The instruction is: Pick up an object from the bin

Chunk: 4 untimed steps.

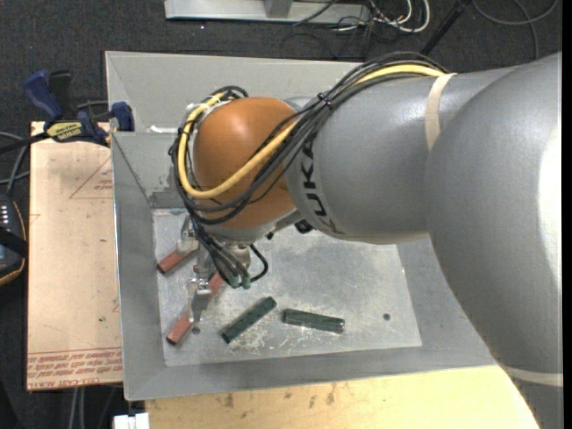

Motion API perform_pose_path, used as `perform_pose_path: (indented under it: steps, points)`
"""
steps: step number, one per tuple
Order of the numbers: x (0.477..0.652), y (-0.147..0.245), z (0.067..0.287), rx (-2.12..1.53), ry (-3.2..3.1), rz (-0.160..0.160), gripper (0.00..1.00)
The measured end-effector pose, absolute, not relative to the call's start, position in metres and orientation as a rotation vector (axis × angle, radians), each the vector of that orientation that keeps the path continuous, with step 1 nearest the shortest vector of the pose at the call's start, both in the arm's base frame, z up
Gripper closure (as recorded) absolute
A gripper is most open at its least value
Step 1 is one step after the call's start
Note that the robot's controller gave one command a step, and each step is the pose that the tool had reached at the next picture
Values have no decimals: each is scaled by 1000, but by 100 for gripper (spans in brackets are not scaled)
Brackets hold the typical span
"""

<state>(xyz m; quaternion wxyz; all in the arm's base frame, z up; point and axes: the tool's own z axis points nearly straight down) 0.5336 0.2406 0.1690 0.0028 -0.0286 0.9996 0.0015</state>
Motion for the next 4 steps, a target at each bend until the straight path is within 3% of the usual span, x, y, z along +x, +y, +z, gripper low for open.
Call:
perform_pose_path:
  steps: [1, 2, 3, 4]
  points:
    - [514, 230, 109, -416, 3112, 2, 0]
    - [556, 206, 78, -654, 3057, 8, 100]
    - [556, 206, 78, -654, 3057, 8, 100]
    - [579, 232, 234, -699, 3055, 4, 100]
